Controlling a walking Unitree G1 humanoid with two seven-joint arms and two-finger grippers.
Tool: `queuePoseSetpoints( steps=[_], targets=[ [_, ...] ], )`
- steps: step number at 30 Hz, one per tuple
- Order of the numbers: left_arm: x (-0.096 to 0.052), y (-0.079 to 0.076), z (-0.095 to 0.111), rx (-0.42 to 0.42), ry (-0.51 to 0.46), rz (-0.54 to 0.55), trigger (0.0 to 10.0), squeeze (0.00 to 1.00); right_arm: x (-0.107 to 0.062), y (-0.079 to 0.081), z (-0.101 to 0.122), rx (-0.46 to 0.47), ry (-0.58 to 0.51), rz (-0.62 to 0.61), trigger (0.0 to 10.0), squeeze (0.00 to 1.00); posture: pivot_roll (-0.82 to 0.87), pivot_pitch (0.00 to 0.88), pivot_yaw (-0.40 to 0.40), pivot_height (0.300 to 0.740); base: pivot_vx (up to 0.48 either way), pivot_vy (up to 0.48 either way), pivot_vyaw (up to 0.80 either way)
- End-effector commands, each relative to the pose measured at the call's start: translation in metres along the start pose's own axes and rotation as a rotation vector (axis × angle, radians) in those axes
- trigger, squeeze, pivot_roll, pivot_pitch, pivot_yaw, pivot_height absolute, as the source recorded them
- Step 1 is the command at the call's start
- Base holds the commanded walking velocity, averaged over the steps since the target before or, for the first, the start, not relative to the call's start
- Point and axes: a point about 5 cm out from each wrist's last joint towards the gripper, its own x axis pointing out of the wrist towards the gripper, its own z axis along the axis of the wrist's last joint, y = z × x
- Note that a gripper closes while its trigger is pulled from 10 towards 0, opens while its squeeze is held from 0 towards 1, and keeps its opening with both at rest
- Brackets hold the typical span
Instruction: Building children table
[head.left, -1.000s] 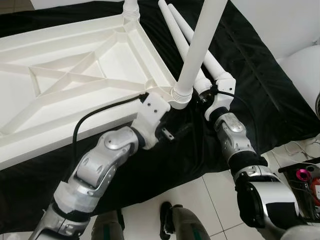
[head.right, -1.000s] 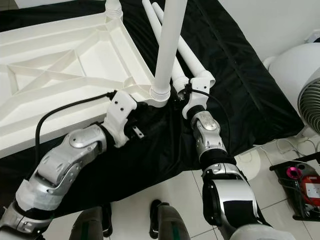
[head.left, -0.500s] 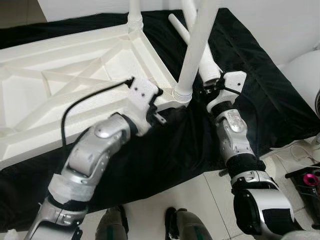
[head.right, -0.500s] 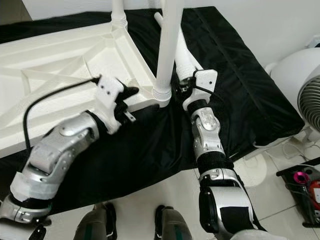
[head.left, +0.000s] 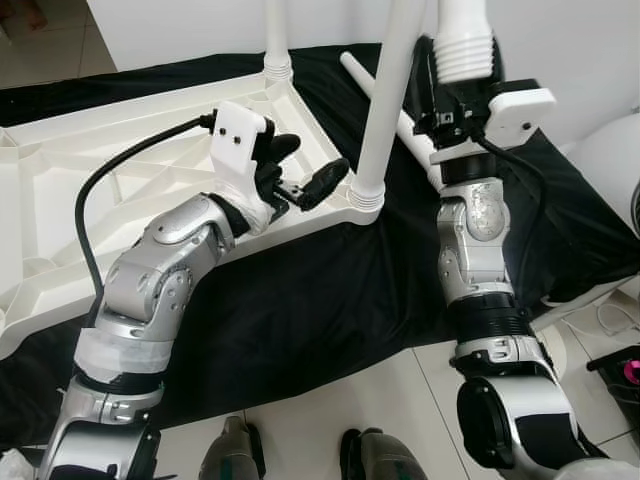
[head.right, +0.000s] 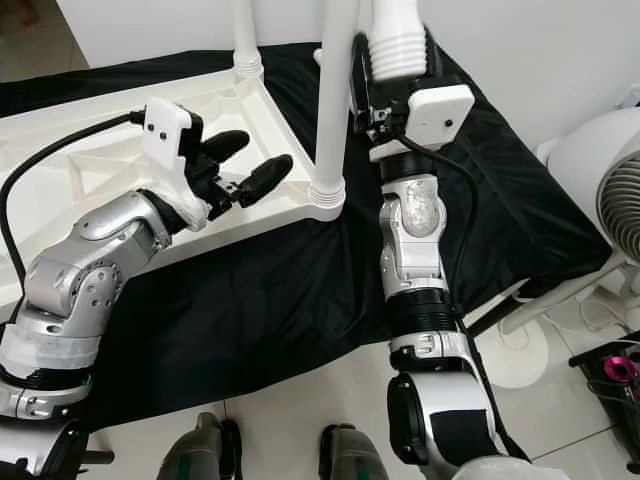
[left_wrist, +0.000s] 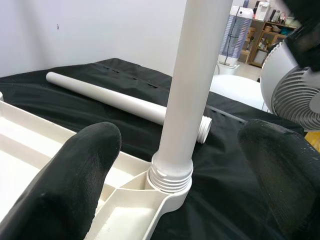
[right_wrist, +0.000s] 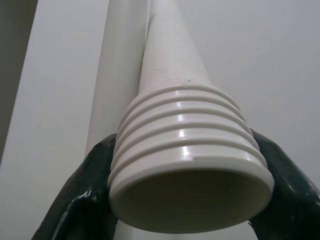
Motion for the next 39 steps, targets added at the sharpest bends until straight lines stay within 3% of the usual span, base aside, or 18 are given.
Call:
queuePoseSetpoints(
  steps=[1,8,12,17,20,24,25,26,28,34,35,36,37,39],
  targets=[
    [0.000,-0.004,0.002,-0.022,0.004,-0.125,10.0,0.00,0.013,0.005,0.021,-0.016,-0.121,0.010,10.0,0.00,-0.02,0.086,0.047,0.740,0.000,0.000,0.00],
    [0.000,0.003,0.006,-0.044,-0.003,-0.122,10.0,0.00,0.022,0.013,0.039,-0.074,-0.223,0.041,10.0,0.00,-0.02,0.087,0.066,0.740,0.000,0.000,0.00],
    [-0.003,0.015,0.013,-0.071,-0.028,-0.100,10.0,0.00,0.023,0.025,0.045,-0.106,-0.260,0.105,10.0,0.00,-0.02,0.091,0.068,0.740,0.000,0.000,0.00],
    [-0.007,0.023,0.020,-0.115,-0.054,-0.100,10.0,0.00,0.018,0.036,0.045,-0.110,-0.258,0.169,10.0,0.00,-0.01,0.097,0.065,0.740,0.000,0.000,0.00],
    [-0.013,0.035,0.029,-0.142,-0.073,-0.098,10.0,0.00,0.007,0.045,0.034,-0.082,-0.188,0.234,10.0,0.00,-0.01,0.102,0.055,0.740,0.000,0.000,0.00],
    [-0.016,0.037,0.032,-0.173,-0.085,-0.112,10.0,0.00,0.002,0.046,0.030,-0.075,-0.162,0.248,10.0,0.00,-0.01,0.102,0.051,0.740,0.000,0.000,0.00],
    [-0.019,0.040,0.035,-0.204,-0.099,-0.125,10.0,0.46,-0.002,0.046,0.027,-0.068,-0.139,0.257,10.0,0.00,-0.01,0.102,0.049,0.740,0.000,0.000,0.00],
    [-0.024,0.042,0.039,-0.272,-0.126,-0.164,10.0,1.00,-0.008,0.047,0.023,-0.068,-0.109,0.270,10.0,0.00,0.00,0.102,0.045,0.740,0.000,0.000,0.00],
    [-0.031,0.043,0.045,-0.362,-0.167,-0.222,10.0,1.00,-0.016,0.047,0.017,-0.069,-0.070,0.286,10.0,0.00,-0.01,0.102,0.043,0.740,0.000,0.000,0.00],
    [-0.040,0.044,0.048,-0.439,-0.198,-0.283,10.0,1.00,-0.028,0.049,0.010,-0.063,-0.016,0.300,10.0,0.00,-0.01,0.101,0.040,0.740,0.000,0.000,0.00],
    [-0.044,0.044,0.057,-0.486,-0.254,-0.331,10.0,0.78,-0.036,0.050,0.003,-0.044,0.042,0.297,10.0,0.00,-0.01,0.099,0.036,0.740,0.000,0.000,0.00],
    [-0.044,0.044,0.057,-0.486,-0.254,-0.331,10.0,0.78,-0.036,0.050,0.003,-0.044,0.042,0.297,10.0,0.00,-0.01,0.099,0.036,0.740,0.000,0.000,0.00],
    [-0.046,0.044,0.061,-0.501,-0.281,-0.355,10.0,0.00,-0.040,0.050,0.000,-0.021,0.068,0.285,10.0,0.00,-0.01,0.098,0.029,0.740,0.000,0.000,0.00],
    [-0.047,0.044,0.064,-0.511,-0.294,-0.370,10.0,0.00,-0.042,0.049,-0.002,-0.005,0.084,0.277,10.0,0.00,-0.01,0.098,0.029,0.740,0.000,0.000,0.00]
  ],
)
